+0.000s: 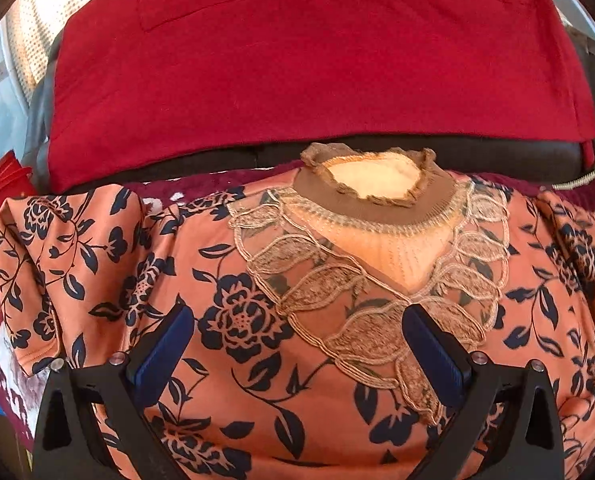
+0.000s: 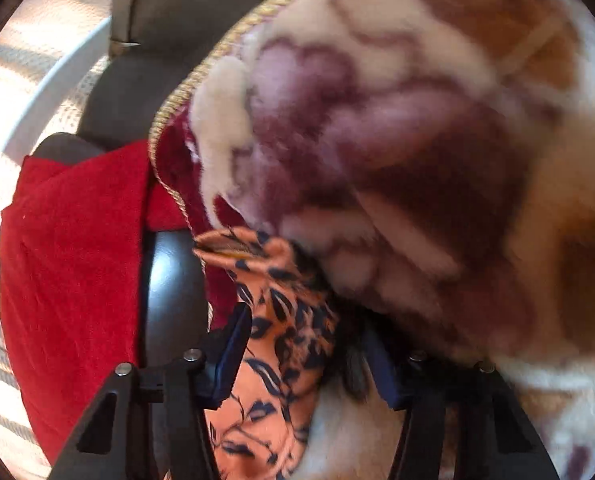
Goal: Fold small clothes
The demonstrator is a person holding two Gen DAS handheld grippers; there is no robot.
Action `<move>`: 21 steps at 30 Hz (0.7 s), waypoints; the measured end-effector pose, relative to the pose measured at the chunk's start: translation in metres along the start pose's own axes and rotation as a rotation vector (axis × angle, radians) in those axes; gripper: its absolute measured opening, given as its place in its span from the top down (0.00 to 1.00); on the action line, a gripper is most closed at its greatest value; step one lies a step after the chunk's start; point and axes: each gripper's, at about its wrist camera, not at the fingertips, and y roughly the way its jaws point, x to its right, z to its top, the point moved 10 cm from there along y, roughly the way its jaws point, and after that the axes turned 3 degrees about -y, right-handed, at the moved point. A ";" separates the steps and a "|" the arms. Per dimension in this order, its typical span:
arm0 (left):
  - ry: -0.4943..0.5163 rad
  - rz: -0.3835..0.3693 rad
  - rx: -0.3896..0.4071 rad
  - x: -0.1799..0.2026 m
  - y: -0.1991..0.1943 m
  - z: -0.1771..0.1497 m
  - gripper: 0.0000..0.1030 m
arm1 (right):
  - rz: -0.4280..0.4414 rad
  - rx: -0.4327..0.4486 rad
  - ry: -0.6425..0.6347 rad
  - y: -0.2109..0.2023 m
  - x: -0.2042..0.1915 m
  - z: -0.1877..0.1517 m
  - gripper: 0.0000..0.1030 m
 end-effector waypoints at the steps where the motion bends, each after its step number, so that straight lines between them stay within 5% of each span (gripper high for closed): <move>1: -0.022 0.002 0.001 -0.006 0.000 0.003 0.00 | 0.012 0.008 -0.011 0.001 -0.004 0.002 0.69; 2: -0.038 0.006 0.004 -0.011 0.000 0.005 0.00 | 0.036 -0.004 -0.025 0.004 -0.008 0.001 0.95; 5: -0.093 0.033 0.021 -0.033 -0.004 0.013 0.00 | 0.079 -0.001 -0.049 -0.007 -0.032 -0.003 0.95; 10: -0.220 0.098 0.072 -0.087 -0.021 0.029 0.00 | 0.240 -0.001 -0.195 -0.066 -0.127 -0.033 0.95; 14: -0.298 0.197 0.138 -0.138 -0.040 0.037 0.00 | 0.400 -0.075 -0.329 -0.118 -0.225 -0.099 0.95; 21: -0.378 0.296 0.182 -0.206 -0.065 0.038 0.00 | 0.616 -0.336 -0.460 -0.140 -0.346 -0.278 0.95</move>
